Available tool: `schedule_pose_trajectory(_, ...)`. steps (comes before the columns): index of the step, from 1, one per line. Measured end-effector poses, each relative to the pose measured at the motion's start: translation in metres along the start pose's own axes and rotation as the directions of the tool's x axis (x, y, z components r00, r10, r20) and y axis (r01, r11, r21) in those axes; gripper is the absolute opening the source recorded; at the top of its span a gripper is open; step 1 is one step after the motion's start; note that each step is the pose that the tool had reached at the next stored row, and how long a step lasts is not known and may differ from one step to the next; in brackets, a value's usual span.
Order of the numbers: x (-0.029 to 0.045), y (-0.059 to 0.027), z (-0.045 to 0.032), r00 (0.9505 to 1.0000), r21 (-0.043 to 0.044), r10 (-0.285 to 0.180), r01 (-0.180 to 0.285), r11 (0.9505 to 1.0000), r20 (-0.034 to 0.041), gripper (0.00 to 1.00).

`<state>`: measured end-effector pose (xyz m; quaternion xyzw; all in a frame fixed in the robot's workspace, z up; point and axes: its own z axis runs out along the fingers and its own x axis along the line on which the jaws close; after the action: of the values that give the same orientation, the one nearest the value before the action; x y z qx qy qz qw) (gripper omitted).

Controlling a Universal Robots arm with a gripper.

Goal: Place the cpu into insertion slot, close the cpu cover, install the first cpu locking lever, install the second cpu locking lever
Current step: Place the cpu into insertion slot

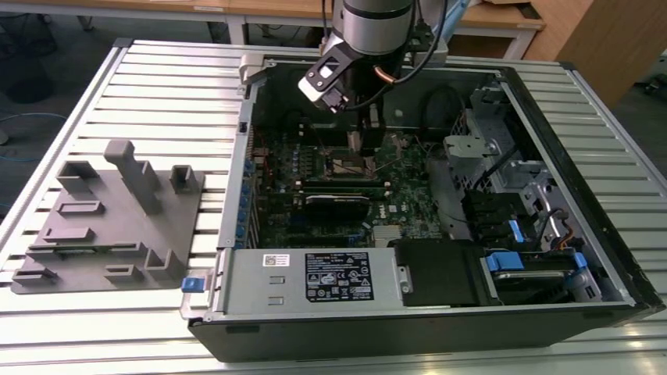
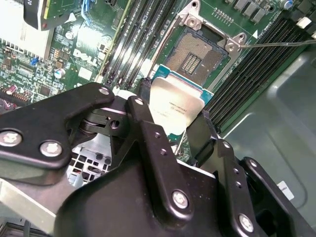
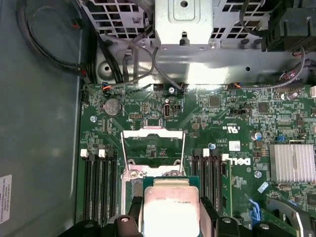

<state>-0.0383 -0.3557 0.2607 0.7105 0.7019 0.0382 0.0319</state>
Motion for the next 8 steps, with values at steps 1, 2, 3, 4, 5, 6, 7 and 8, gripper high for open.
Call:
schedule_pose_trajectory(1, 0.0000, 0.0000, 0.0000, 1.0000, 0.0000, 0.000, 0.000, 1.0000, 0.0000, 0.54)
schedule_pose_trajectory(2, 0.0000, 0.0000, 0.0000, 1.0000, 0.0000, 0.000, 0.000, 1.0000, 0.0001, 0.54)
schedule_pose_trajectory(3, 0.0000, 0.0000, 0.0001, 1.0000, -0.0001, 0.000, 0.000, 1.0000, -0.0001, 0.54)
schedule_pose_trajectory(4, 0.0000, 0.0000, 0.0002, 1.0000, -0.0001, 0.000, 0.000, 1.0000, -0.0002, 0.54)
schedule_pose_trajectory(5, 0.0000, 0.0000, 0.0001, 1.0000, -0.0001, 0.000, 0.000, 1.0000, -0.0001, 0.54)
schedule_pose_trajectory(6, 0.0000, 0.0000, 0.0002, 1.0000, -0.0001, 0.000, 0.000, 1.0000, -0.0001, 0.54)
schedule_pose_trajectory(7, 0.0000, -0.0002, 0.0004, 1.0000, -0.0001, 0.000, 0.000, 1.0000, -0.0003, 0.54)
schedule_pose_trajectory(8, 0.0000, -0.0006, 0.0008, 1.0000, -0.0003, 0.000, 0.000, 1.0000, -0.0005, 0.54)
